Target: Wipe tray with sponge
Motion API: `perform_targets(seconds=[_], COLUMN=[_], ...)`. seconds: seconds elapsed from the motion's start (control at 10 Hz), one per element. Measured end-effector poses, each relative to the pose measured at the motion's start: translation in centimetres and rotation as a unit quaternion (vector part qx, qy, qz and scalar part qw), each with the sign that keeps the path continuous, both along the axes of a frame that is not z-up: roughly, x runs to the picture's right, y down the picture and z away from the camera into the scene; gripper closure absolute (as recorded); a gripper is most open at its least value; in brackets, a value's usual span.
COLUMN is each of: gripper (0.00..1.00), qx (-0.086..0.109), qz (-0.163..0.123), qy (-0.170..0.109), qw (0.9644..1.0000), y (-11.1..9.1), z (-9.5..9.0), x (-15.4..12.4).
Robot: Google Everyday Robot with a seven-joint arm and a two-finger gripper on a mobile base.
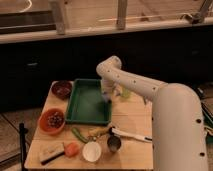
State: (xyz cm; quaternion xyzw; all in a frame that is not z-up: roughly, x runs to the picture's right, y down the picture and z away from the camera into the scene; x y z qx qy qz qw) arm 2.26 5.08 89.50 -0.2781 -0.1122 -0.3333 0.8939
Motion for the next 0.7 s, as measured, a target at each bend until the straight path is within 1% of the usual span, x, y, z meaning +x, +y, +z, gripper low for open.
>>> perform_targets(seconds=[0.2, 0.4, 0.7], gripper=[0.95, 0.95, 0.95], qx=[0.001, 0.002, 0.000], qz=[-0.007, 0.004, 0.008], qy=[-0.006, 0.004, 0.017], qw=[1.0000, 1.0000, 0.9998], y=[0.0, -1.5, -2.8], z=[-0.2, -0.8, -1.2], x=[-0.6, -1.1, -1.7])
